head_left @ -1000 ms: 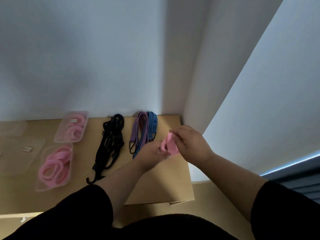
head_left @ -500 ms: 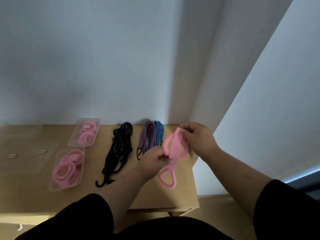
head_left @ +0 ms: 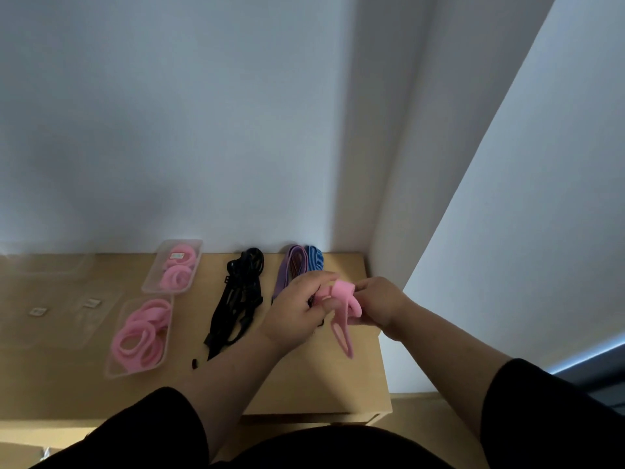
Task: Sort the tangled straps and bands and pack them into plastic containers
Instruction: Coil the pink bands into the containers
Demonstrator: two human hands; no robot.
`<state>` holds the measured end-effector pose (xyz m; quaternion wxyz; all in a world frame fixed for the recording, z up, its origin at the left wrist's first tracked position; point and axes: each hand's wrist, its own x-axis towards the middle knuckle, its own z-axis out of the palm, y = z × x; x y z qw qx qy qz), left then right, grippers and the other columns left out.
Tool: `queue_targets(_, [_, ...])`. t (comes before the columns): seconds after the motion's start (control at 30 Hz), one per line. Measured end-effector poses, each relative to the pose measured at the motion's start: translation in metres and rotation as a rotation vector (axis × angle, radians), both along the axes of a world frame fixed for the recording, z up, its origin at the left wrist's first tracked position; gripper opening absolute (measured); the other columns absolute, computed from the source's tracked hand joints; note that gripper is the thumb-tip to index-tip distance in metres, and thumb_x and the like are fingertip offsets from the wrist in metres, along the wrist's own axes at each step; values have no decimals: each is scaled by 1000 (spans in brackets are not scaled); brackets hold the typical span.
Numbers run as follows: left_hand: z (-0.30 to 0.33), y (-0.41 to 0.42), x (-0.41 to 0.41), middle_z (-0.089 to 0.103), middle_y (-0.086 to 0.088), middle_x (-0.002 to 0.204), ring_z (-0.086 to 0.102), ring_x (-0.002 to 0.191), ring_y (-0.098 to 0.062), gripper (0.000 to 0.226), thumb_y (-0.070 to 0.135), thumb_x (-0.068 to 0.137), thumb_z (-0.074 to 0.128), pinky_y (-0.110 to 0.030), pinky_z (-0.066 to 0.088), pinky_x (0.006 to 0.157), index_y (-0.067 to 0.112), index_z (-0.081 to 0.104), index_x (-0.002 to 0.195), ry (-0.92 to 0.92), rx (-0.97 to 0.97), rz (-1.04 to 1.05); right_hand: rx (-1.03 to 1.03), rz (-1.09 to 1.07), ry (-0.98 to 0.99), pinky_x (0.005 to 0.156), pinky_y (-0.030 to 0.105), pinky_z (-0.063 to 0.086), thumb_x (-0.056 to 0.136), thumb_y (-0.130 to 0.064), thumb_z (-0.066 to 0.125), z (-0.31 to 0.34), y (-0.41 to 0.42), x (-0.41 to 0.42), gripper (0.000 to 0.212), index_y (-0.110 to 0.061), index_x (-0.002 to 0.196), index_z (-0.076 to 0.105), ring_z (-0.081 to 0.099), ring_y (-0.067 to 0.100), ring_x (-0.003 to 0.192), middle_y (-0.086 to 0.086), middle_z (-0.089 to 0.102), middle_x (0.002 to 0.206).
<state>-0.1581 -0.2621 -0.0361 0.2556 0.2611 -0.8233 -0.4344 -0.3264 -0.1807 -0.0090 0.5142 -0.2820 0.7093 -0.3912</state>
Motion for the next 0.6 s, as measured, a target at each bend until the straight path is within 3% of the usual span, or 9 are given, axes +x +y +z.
queue_targets(0.1, [11,4,-5,66,16,111,62,107,-7,32,19,85,65,-35,52,96,37,63,111,21,183,-10,-36,56,-79,76,40,63,87,7,68,-1,4,7,10,2,92,74,75,31,80,17,75,84])
queue_targets(0.2, [14,3,-8,68,7,104,66,98,-21,23,24,82,64,-49,58,82,41,57,96,13,294,1,-37,87,-169,75,38,62,94,2,62,-1,9,11,11,1,95,72,74,31,81,18,76,88])
queue_targets(0.27, [16,2,-10,70,4,101,68,94,-24,23,22,84,65,-49,59,72,41,57,94,42,334,27,-26,122,-177,74,36,61,97,-3,55,-4,11,10,18,1,97,73,73,27,76,18,75,89])
queue_targets(0.33, [18,2,-13,71,1,106,69,97,-19,29,11,90,66,-43,60,76,34,58,105,137,395,88,-21,117,-165,73,33,59,98,-12,53,-7,13,10,24,1,98,73,68,22,71,14,73,85])
queue_targets(0.43, [23,1,-19,75,1,99,71,94,-17,30,-7,93,60,-33,59,81,19,62,109,290,550,164,-50,15,-237,74,32,56,101,-31,54,-14,18,9,35,-2,105,74,68,23,79,12,74,89])
queue_targets(0.53, [22,-3,-25,74,-5,102,71,96,-21,25,0,91,63,-40,57,88,20,68,104,350,608,222,-125,-35,-246,86,36,55,106,-46,39,-26,24,8,50,-12,112,74,71,21,93,9,76,101])
queue_targets(0.6, [21,-6,-28,70,-15,111,68,101,-28,24,7,86,67,-47,55,91,15,68,108,415,692,265,-217,-32,-259,94,39,53,103,-49,40,-34,28,7,49,-15,114,73,69,21,98,10,75,106])
